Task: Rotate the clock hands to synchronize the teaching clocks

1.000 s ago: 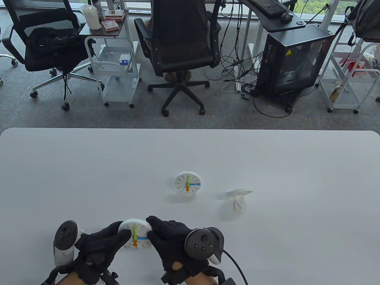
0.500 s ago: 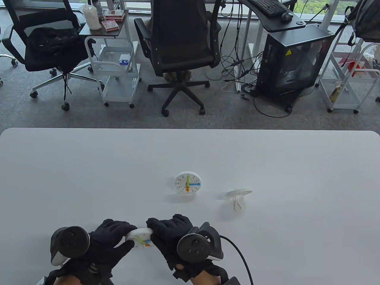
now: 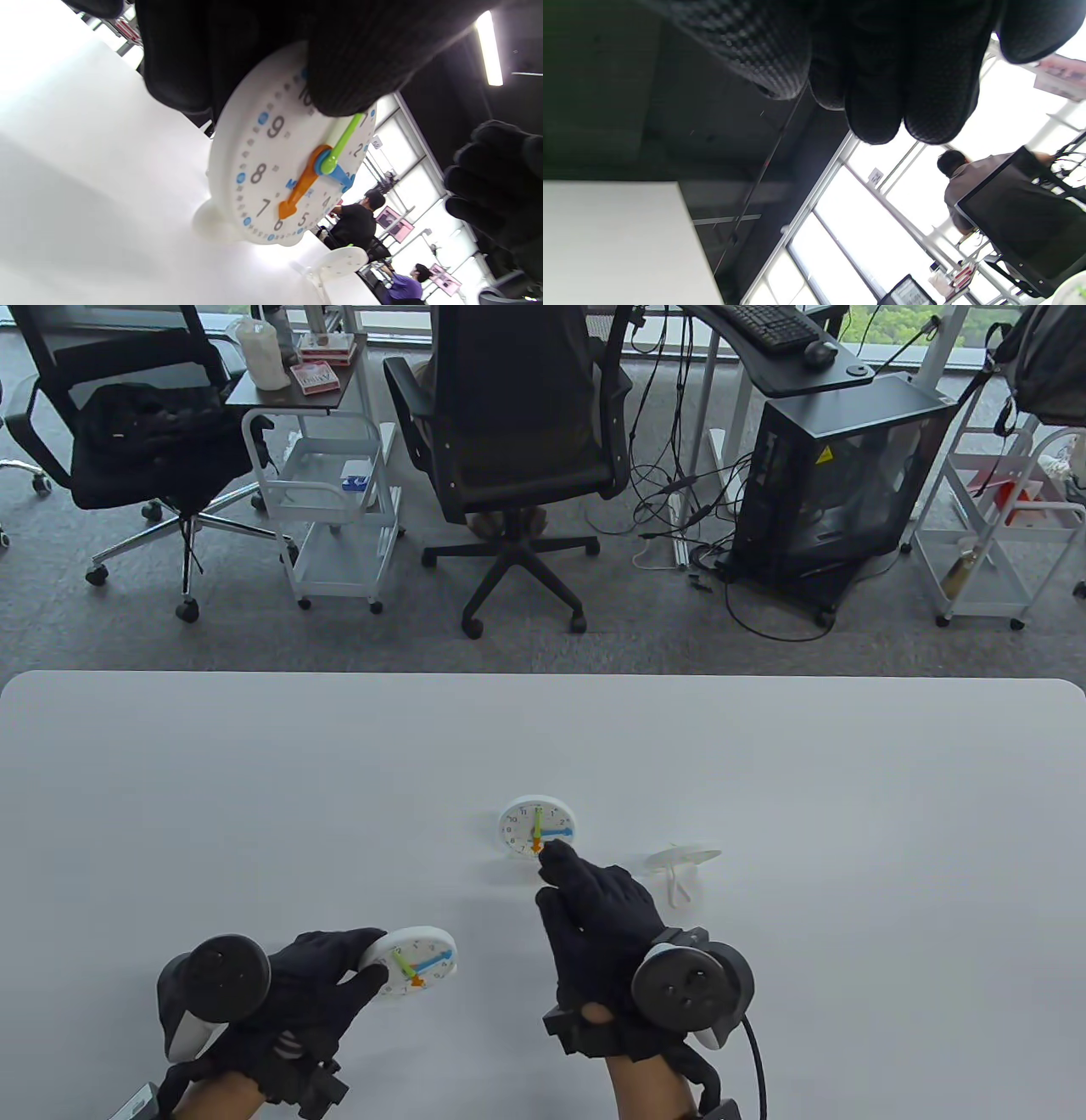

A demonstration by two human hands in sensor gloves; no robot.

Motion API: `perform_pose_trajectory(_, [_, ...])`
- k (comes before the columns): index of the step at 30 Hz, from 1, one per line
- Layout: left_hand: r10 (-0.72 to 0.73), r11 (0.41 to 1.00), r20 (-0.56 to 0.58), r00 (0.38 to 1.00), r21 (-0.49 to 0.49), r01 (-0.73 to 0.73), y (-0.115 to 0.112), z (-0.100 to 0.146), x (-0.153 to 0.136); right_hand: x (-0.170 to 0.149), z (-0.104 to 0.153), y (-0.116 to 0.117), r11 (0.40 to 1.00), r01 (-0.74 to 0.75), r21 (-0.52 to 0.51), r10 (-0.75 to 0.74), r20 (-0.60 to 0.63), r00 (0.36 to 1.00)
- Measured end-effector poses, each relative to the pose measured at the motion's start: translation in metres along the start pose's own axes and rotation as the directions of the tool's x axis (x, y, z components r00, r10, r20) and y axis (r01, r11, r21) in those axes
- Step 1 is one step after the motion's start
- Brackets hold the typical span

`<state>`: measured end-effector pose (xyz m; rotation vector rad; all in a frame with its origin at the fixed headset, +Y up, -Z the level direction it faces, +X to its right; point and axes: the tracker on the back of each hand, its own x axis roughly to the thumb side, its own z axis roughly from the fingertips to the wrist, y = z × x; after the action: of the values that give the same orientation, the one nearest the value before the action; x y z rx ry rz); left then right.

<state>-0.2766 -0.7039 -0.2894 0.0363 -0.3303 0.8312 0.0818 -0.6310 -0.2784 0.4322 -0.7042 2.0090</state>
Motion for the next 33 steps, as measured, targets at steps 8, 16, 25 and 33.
perform_pose_trajectory(8, [-0.101,0.994,-0.15,0.983,0.022,0.105,-0.012,-0.054,-0.019,-0.025,0.001,-0.003,0.998,0.045,-0.034,-0.049,-0.129,0.99])
perform_pose_trajectory(16, [-0.067,0.996,-0.249,0.966,0.041,0.08,-0.027,-0.107,-0.033,-0.025,-0.001,-0.003,0.998,0.056,-0.034,-0.06,-0.132,0.989])
perform_pose_trajectory(25, [-0.055,0.995,-0.266,0.962,0.063,0.075,-0.027,-0.134,-0.042,-0.021,-0.004,-0.004,0.996,0.074,-0.048,-0.079,-0.123,0.989])
perform_pose_trajectory(33, [-0.077,0.996,-0.277,0.958,0.028,0.088,-0.036,-0.153,-0.038,-0.02,-0.004,-0.003,0.995,0.083,-0.047,-0.088,-0.116,0.989])
